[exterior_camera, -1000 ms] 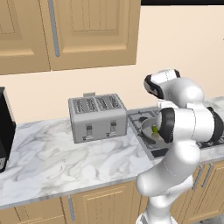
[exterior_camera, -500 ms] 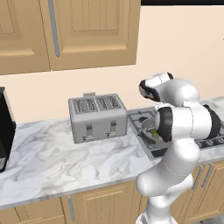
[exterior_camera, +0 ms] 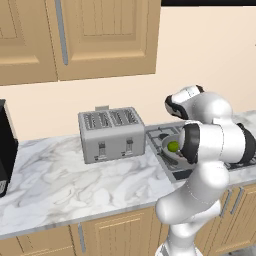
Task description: Put the garlic and lime in the pot. Retrieve the spatula and lightly stir the vegetables in the pot.
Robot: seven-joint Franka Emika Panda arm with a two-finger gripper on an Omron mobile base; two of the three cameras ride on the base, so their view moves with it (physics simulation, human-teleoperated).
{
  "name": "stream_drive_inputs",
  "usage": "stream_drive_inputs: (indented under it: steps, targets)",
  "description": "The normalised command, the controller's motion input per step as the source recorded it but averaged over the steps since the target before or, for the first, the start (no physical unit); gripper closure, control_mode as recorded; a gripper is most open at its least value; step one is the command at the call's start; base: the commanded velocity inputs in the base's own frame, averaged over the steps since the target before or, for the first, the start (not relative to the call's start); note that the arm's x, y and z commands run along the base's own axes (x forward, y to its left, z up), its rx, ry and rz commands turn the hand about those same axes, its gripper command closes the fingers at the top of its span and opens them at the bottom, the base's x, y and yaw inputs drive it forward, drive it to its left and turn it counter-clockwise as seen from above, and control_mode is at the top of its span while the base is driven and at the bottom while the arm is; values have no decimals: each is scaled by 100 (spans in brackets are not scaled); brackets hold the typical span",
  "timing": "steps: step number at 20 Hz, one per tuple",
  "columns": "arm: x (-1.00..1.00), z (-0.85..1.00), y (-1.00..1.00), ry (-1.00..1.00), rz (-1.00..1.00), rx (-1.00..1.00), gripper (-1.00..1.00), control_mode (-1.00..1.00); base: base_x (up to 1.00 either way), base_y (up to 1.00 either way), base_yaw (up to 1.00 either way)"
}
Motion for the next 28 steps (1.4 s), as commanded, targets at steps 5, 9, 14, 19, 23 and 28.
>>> stream_drive_inputs:
  steps: [5, 9, 14, 19, 23, 28]
  targets:
    - [0, 1, -33, 0, 0, 0, 100, -100, 0, 0, 0]
    - [0, 27, -6, 0, 0, 0, 100, -100, 0, 0, 0]
    - [-9, 38, -7, -9, 0, 3, 100, -100, 0, 0, 0]
    - [0, 8, 20, -11, 5, 5, 100, -100, 0, 0, 0]
    - [49, -4, 35, 0, 12, 1, 100, -100, 0, 0, 0]
    - [34, -20, 1, 0, 3, 0, 100, -100, 0, 0, 0]
